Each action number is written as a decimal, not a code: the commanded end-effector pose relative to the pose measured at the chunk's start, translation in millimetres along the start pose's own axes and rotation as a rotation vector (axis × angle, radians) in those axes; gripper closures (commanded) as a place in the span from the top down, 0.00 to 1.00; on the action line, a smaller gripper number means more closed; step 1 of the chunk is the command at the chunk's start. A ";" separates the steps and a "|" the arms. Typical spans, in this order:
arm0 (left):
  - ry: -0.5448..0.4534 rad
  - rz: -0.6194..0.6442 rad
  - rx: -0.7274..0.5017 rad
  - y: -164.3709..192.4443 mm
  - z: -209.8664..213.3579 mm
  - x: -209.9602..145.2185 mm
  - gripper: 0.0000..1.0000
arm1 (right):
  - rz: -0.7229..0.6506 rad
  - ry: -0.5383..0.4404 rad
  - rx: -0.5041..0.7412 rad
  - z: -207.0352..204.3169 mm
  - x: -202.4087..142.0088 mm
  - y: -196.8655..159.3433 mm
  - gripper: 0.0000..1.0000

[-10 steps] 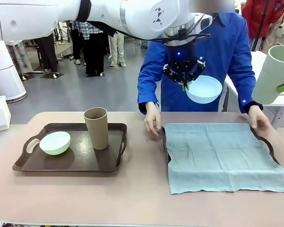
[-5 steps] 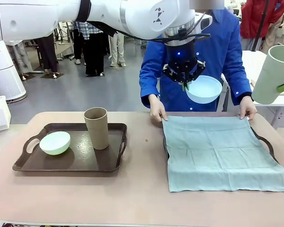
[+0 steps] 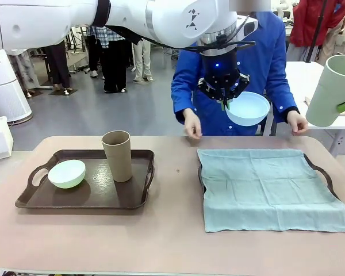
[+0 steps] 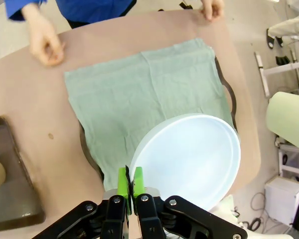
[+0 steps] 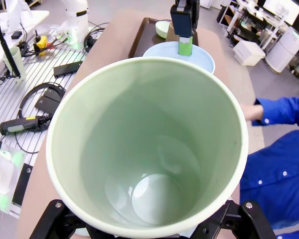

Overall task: Set up a tray with a mat and arrange the tableware.
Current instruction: Place the Picnic Bowl and Reusable plastic cup back onto the Handle tray in front of the human's position.

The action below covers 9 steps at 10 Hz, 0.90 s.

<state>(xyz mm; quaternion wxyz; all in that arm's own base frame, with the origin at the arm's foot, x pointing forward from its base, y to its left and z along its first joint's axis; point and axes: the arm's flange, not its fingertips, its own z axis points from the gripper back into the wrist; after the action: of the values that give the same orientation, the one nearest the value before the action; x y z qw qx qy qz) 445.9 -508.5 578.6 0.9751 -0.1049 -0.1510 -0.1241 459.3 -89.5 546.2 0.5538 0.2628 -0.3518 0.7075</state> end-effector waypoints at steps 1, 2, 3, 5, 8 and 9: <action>-0.004 0.003 -0.009 -1.6 2.9 2.3 0.00 | 0.010 0.003 0.000 -0.5 0.4 -1.8 0.81; -0.004 0.003 -0.009 -1.6 2.9 2.3 0.00 | 0.010 0.003 0.000 -0.5 0.4 -1.8 0.81; -0.004 0.003 -0.009 -1.6 2.9 2.3 0.00 | 0.010 0.003 0.000 -0.5 0.4 -1.8 0.81; -0.004 0.003 -0.009 -1.6 2.9 2.3 0.00 | 0.010 0.003 0.000 -0.5 0.4 -1.8 0.81; 0.060 0.017 -0.022 8.9 -36.5 4.9 0.04 | 0.017 -0.009 0.012 -7.2 -6.9 -3.5 0.84; 0.078 0.031 -0.041 12.4 -49.1 5.5 0.04 | 0.026 -0.018 0.039 -16.3 -13.6 -7.0 0.84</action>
<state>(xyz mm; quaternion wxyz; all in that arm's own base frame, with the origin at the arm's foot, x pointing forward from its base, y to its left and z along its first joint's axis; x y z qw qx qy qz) 461.6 -511.1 539.5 0.9806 -0.1041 -0.1207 -0.1139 463.1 -87.6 538.2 0.5492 0.2681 -0.3495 0.7102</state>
